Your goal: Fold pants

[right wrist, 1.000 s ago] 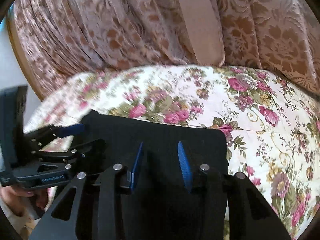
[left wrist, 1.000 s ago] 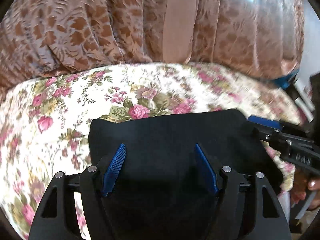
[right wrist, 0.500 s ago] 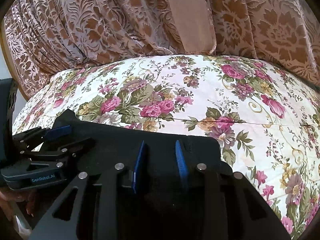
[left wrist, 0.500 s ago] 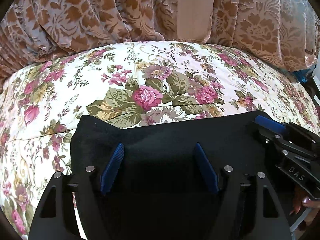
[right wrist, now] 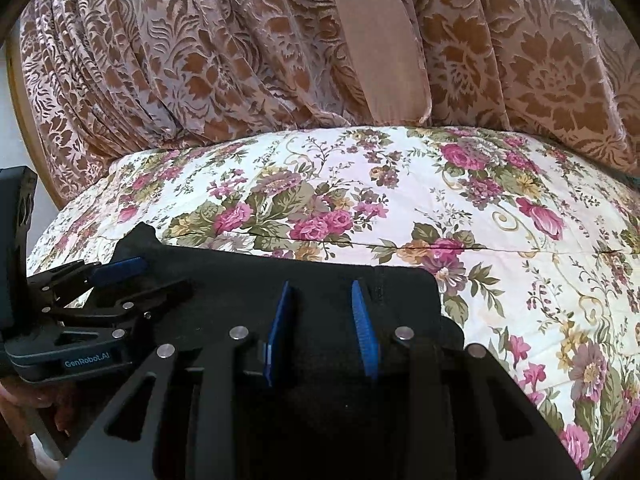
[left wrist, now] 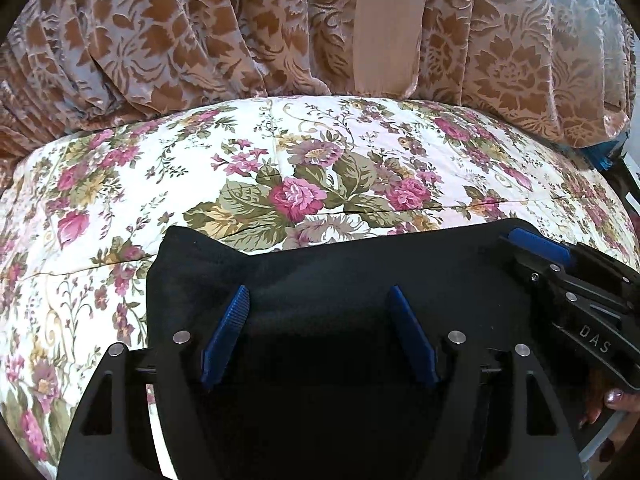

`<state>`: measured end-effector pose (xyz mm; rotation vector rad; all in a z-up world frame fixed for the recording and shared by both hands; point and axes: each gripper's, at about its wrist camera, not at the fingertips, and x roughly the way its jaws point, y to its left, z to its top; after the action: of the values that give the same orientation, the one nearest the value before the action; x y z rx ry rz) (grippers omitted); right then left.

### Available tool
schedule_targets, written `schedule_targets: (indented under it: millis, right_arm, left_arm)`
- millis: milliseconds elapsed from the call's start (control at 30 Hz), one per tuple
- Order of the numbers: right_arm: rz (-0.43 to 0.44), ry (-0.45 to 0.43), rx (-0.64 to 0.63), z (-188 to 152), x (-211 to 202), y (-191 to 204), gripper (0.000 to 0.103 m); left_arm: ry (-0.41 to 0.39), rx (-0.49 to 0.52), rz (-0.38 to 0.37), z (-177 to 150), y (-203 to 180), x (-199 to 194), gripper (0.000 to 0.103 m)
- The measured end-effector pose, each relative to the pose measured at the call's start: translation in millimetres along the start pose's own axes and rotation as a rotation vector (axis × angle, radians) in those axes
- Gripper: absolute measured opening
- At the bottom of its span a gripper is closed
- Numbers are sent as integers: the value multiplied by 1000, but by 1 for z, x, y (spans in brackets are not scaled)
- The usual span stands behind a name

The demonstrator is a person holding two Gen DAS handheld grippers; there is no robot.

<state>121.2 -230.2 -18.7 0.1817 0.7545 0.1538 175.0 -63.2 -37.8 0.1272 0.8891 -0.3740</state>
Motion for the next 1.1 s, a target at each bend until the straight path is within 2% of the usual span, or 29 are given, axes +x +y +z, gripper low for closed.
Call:
schedule_targets:
  millis: [133, 267, 367, 600, 767, 867, 933, 1100]
  right_arm:
    - [6, -28, 1, -4, -10, 1, 32]
    - [29, -55, 54, -10, -26, -3, 32]
    - [9, -75, 52, -19, -40, 2, 32]
    - [2, -78, 79, -35, -64, 4, 43]
    - [-15, -76, 77, -50, -79, 4, 47]
    - [-43, -60, 66, -58, -84, 5, 47]
    - [-53, -55, 63, -62, -86, 3, 56]
    - [-38, -31, 96, -73, -86, -1, 57]
  left_arm:
    - [-15, -7, 5, -6, 0, -9, 72]
    - [-30, -4, 10, -12, 1, -20, 72]
    - [-43, -3, 20, -20, 1, -30, 72]
    - [-64, -7, 47, -37, 0, -49, 72]
    - [-66, -34, 64, -52, 1, -65, 83]
    - [-65, -65, 61, -62, 4, -71, 85]
    - [-63, -86, 54, -68, 8, -74, 85]
    - [-51, -148, 28, -79, 18, -78, 87]
